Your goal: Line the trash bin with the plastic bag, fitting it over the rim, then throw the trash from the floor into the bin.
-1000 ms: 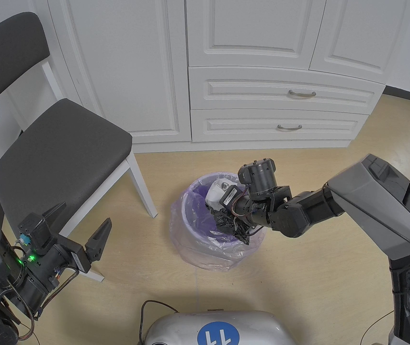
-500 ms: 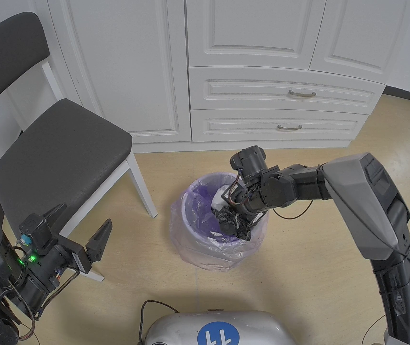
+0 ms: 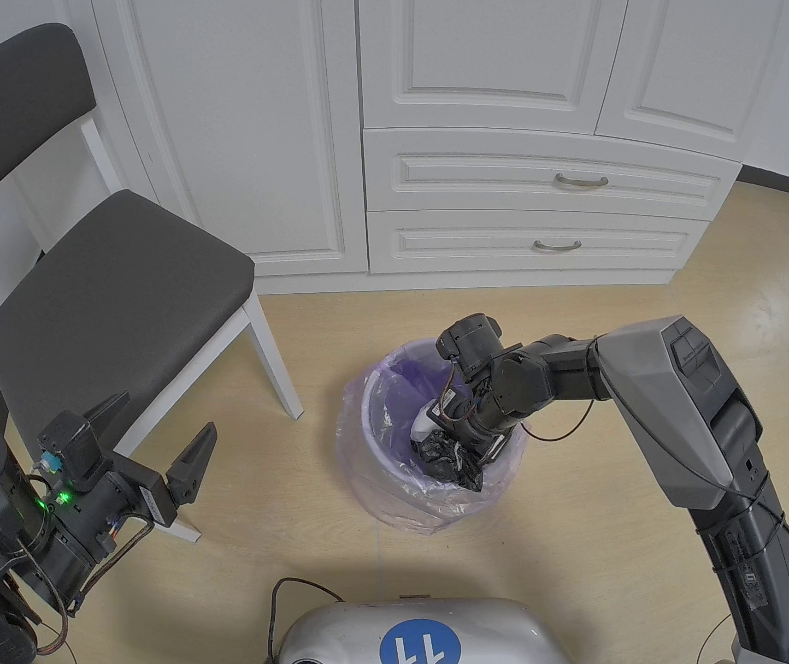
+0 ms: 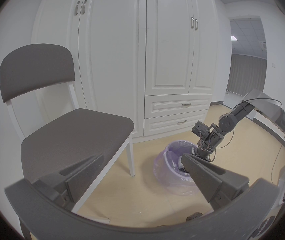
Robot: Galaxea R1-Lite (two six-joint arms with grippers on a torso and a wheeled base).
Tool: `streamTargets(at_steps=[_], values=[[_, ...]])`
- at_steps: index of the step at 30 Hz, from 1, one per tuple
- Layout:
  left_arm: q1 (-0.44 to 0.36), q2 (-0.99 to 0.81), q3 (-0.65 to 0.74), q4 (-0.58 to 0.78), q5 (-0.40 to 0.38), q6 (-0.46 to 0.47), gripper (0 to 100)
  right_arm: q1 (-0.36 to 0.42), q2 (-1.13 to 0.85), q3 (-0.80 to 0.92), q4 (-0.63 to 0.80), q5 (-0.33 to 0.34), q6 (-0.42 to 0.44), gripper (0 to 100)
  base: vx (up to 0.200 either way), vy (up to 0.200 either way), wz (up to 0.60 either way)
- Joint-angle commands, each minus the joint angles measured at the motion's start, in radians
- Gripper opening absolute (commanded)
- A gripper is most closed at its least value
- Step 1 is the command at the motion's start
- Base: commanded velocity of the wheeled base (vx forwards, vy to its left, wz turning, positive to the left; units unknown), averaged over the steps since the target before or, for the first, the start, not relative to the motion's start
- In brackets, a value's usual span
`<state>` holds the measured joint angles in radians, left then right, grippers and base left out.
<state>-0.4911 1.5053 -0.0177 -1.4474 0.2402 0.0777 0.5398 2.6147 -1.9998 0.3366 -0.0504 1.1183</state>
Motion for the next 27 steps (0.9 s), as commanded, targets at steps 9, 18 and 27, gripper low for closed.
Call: streamTargets(at_steps=[9, 18, 27], values=[[0.000, 0.001, 0.018, -0.001, 0.001, 0.001, 100, -0.001, 0.042, 0.000, -0.223, -0.062, 0.058, 0, 0.000, 0.000, 0.00], [-0.001, 0.009, 0.018, -0.001, 0.001, 0.001, 100, -0.012, 0.071, 0.000, -0.301, -0.094, 0.055, 0, 0.000, 0.000, 0.00], [0.000, 0.015, 0.018, -0.001, 0.001, -0.002, 100, -0.014, 0.077, 0.000, -0.321, -0.111, 0.058, 0, 0.000, 0.000, 0.00]])
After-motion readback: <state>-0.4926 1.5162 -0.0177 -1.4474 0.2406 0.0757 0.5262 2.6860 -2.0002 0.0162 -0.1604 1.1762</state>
